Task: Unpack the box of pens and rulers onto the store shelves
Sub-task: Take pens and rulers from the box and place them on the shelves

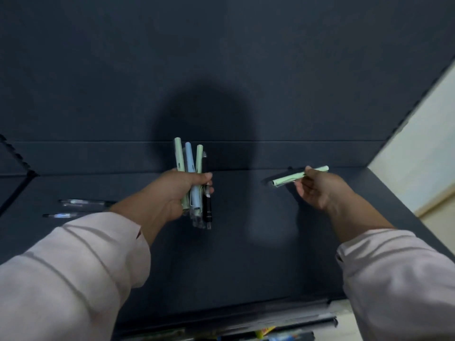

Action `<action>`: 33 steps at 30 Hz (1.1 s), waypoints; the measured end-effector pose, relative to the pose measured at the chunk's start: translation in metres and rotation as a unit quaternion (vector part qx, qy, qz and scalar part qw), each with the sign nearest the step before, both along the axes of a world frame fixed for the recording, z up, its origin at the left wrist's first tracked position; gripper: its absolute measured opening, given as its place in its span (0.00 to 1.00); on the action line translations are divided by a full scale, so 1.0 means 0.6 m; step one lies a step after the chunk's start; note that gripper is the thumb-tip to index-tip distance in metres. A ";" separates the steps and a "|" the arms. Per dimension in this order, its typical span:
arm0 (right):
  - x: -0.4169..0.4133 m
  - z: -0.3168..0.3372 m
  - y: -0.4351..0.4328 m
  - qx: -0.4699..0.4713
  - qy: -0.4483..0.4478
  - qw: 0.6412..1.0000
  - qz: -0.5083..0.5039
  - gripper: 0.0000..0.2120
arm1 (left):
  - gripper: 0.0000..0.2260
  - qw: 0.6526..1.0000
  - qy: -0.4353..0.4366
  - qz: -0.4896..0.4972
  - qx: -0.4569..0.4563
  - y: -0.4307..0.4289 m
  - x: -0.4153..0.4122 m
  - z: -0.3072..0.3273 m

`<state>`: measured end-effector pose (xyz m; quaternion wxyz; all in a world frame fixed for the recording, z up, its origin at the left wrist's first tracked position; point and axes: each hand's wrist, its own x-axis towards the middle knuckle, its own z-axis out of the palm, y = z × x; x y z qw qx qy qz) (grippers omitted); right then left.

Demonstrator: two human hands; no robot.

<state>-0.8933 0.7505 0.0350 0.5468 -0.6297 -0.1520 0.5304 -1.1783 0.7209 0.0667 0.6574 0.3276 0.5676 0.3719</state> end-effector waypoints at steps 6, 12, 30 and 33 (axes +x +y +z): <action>0.079 -0.023 0.028 -0.009 0.012 0.999 -0.035 0.08 | 0.08 0.998 -0.018 -0.046 -0.030 0.028 0.100 -0.006; 0.111 -0.044 0.062 -0.020 -0.002 0.999 -0.050 0.07 | 0.10 0.996 -0.007 -0.083 -0.029 0.050 0.161 -0.014; -0.023 0.024 -0.020 0.074 -0.042 0.949 0.303 0.05 | 0.16 0.992 0.016 -0.126 -0.009 0.036 0.202 -0.021; -0.017 0.014 -0.017 0.056 -0.019 0.962 0.266 0.06 | 0.15 0.994 0.025 -0.106 -0.023 0.036 0.190 -0.027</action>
